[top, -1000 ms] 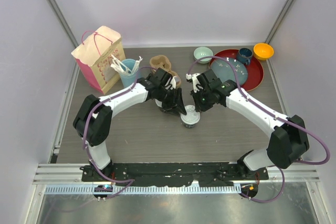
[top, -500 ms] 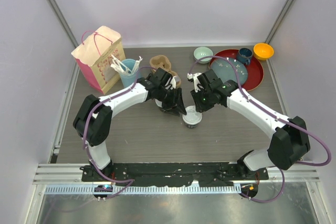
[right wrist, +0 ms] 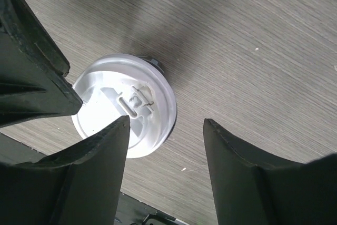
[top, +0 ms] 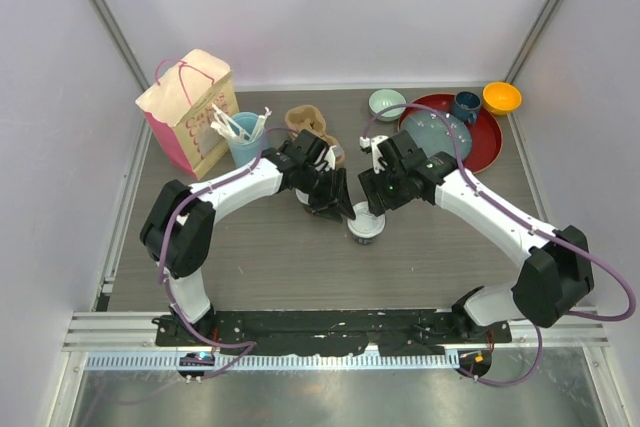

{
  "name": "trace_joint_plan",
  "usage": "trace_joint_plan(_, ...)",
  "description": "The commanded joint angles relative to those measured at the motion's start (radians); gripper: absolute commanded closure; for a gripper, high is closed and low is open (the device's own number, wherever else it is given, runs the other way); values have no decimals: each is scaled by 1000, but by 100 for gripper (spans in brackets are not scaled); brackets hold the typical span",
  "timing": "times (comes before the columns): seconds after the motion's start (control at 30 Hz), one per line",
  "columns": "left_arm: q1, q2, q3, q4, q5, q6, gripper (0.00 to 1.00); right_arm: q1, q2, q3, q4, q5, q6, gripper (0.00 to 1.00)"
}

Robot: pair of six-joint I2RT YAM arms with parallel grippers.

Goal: Pack the takeout coffee

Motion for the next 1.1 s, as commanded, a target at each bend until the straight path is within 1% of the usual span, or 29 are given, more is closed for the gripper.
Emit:
trace_joint_plan(0.0, -4, 0, 30, 11, 28, -10, 53, -3, -70, 30, -1, 82, 32, 36)
trace_joint_plan(0.07, -5, 0, 30, 14, 26, -10, 53, -1, -78, -2, 8, 94, 75, 36)
trace_joint_plan(0.13, -7, 0, 31, 16, 26, -13, 53, -1, -96, -37, 27, 90, 105, 39)
trace_joint_plan(0.27, -11, 3, 36, 16, 28, -16, 54, -3, -135, -116, 99, 50, 155, 42)
trace_joint_plan(0.3, -11, 6, 36, 16, 28, -16, 54, -4, -138, -123, 105, 12, 164, 42)
trace_joint_plan(0.73, -28, 29, 47, 44, 20, -26, 57, -33, -139, -215, 179, -45, 188, 46)
trace_joint_plan(0.8, -30, 30, 42, 45, 20, -25, 58, -40, -138, -220, 191, -59, 188, 48)
trace_joint_plan(0.93, -28, 30, 22, 36, 0, -17, 65, -41, -125, -226, 199, -65, 182, 50)
trace_joint_plan(1.07, -22, 24, -12, 31, -29, -13, 67, -41, -124, -245, 211, -81, 181, 52)
